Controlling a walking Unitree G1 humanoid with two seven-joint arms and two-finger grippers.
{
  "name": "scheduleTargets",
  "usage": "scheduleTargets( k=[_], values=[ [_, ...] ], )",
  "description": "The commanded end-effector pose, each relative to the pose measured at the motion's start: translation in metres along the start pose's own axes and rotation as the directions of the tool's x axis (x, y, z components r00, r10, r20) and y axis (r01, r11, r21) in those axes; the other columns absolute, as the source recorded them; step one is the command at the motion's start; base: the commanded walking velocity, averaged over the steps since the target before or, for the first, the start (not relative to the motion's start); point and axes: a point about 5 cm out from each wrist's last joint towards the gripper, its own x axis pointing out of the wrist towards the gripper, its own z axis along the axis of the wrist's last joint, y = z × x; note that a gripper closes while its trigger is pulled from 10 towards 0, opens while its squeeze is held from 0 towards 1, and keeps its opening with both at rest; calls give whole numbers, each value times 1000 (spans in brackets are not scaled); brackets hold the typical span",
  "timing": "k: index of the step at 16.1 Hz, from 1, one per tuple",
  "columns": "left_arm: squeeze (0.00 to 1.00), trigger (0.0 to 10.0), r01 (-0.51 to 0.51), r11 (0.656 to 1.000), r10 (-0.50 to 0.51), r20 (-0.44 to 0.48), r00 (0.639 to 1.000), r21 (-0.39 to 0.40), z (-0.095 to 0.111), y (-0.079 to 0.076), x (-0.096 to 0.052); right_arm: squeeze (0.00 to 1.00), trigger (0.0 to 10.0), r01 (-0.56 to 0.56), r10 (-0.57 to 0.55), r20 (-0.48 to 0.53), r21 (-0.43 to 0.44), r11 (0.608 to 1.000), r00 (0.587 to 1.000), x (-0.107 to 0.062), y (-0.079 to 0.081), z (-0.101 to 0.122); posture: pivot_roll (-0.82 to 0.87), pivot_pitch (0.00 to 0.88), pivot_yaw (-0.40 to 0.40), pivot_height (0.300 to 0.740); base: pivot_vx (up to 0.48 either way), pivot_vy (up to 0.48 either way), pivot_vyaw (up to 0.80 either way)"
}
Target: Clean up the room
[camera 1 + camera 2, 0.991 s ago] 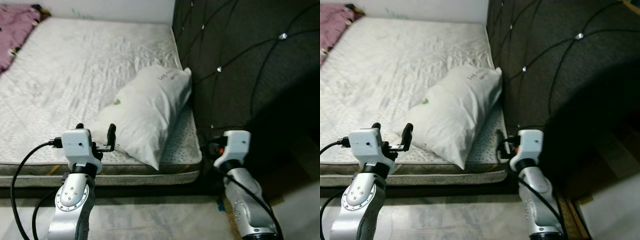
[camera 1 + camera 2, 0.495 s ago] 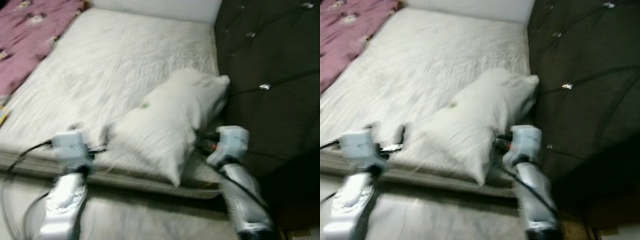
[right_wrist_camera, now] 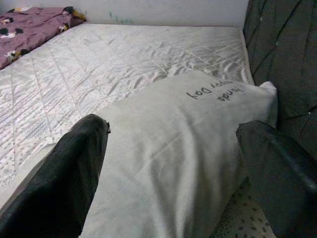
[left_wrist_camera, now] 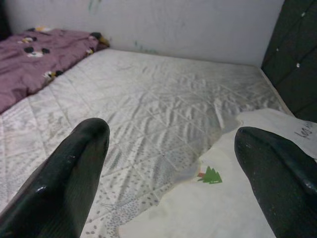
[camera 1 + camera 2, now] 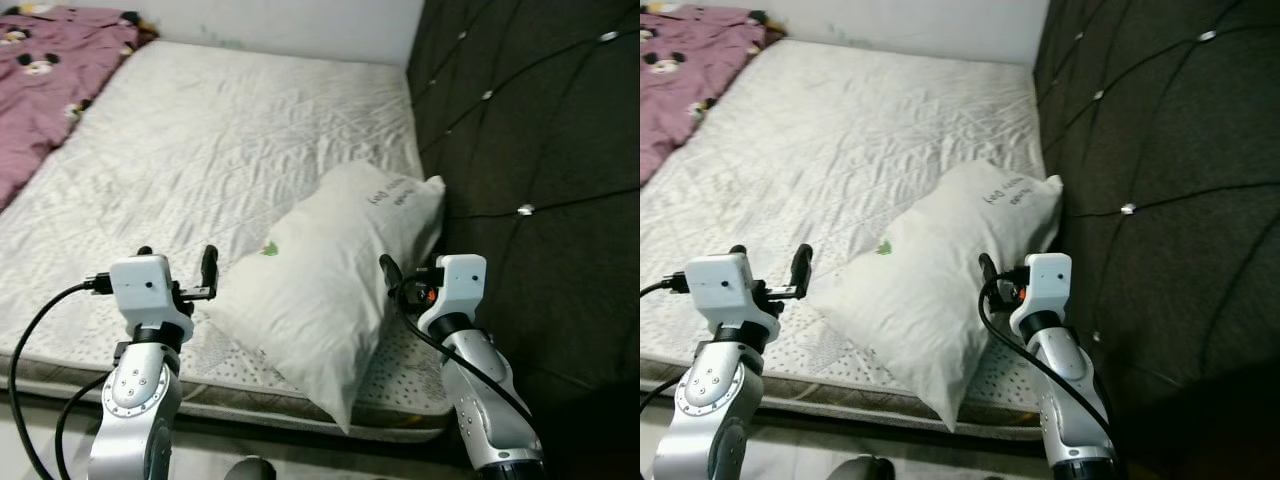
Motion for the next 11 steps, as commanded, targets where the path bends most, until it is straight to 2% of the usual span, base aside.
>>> scheduleTargets(
  k=[1,6,7,10,11],
  values=[
    [0,10000,20,1000,-20,-8,1000,-10,-1,-4,-3,0,10000,28,-28,-17,3,1000,999,-5,-9,-5,66,188,-41,740,0,0,0],
    [0,10000,30,999,-31,-10,999,-20,-2,-6,-3,0,10000,27,-27,-21,9,1000,999,-5,-10,-5,66,184,-42,740,0,480,0],
    [0,10000,28,999,-28,-6,1000,-24,-2,-6,-4,0,10000,24,-24,-27,-13,1000,999,-5,-9,-6,66,184,-44,740,0,480,0],
    [0,10000,19,1000,-19,-12,1000,-18,-2,-5,-3,0,10000,43,-43,-44,-15,999,998,-3,-11,-6,62,191,-46,740,0,0,0],
    [0,10000,22,1000,-22,-6,1000,-17,-2,-5,-3,0,10000,66,-67,-43,-27,997,997,-2,-13,-5,61,193,-45,740,0,480,0]
  ],
)
